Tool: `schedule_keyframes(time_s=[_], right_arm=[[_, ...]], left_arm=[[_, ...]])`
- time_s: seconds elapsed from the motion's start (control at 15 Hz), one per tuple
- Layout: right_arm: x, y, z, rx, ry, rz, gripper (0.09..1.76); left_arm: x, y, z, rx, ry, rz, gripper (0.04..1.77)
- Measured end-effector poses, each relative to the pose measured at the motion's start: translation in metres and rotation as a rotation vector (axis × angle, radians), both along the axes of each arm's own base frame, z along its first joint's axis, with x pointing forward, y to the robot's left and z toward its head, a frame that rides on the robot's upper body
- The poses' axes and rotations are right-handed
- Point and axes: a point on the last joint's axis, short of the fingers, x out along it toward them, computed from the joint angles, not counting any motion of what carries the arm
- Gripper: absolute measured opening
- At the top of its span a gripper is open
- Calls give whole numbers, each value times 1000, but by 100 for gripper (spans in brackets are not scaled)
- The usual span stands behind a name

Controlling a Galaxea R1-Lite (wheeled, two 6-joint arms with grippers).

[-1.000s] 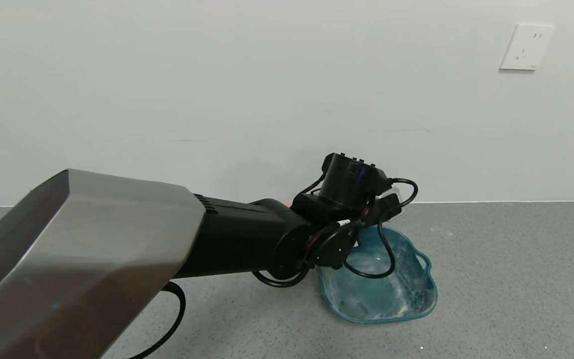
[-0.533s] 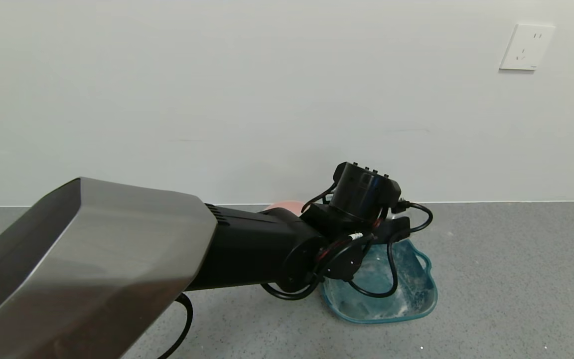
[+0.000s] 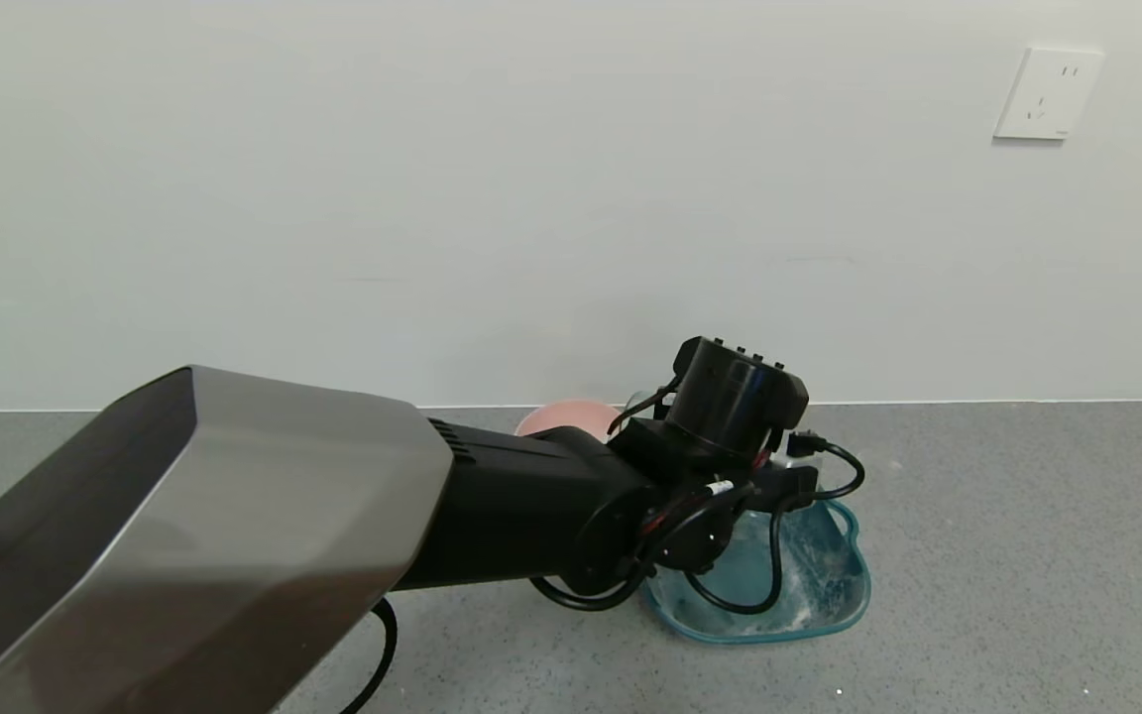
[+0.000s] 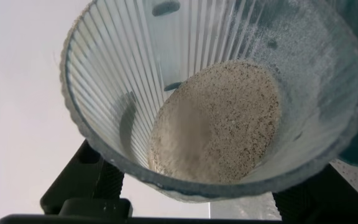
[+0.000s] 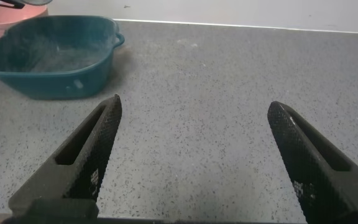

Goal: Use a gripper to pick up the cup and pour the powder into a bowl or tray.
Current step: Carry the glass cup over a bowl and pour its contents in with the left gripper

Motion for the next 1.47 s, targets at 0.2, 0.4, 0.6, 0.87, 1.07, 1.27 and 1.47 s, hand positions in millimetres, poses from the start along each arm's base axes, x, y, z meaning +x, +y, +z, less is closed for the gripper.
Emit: schedule_keyframes(time_s=[0.2, 0.4, 0.6, 0.87, 1.07, 1.27, 1.47], right_arm=[[0, 0, 0, 0, 0, 0, 171], [0, 0, 0, 0, 0, 0, 171], [0, 0, 0, 0, 0, 0, 171], [0, 0, 0, 0, 0, 0, 171], [0, 0, 0, 0, 0, 0, 171], [0, 0, 0, 0, 0, 0, 171], [0, 0, 0, 0, 0, 0, 171]], left_arm=[[-5, -4, -2, 59, -15, -13, 130], [-8, -6, -1, 96, -42, -14, 130], [-10, -7, -1, 137, -51, -17, 130], [-6, -6, 3, 176, -86, -8, 130], [1, -8, 10, 164, -170, -10, 130], [7, -13, 12, 143, -261, -22, 130], [7, -12, 4, 160, -252, -28, 130]])
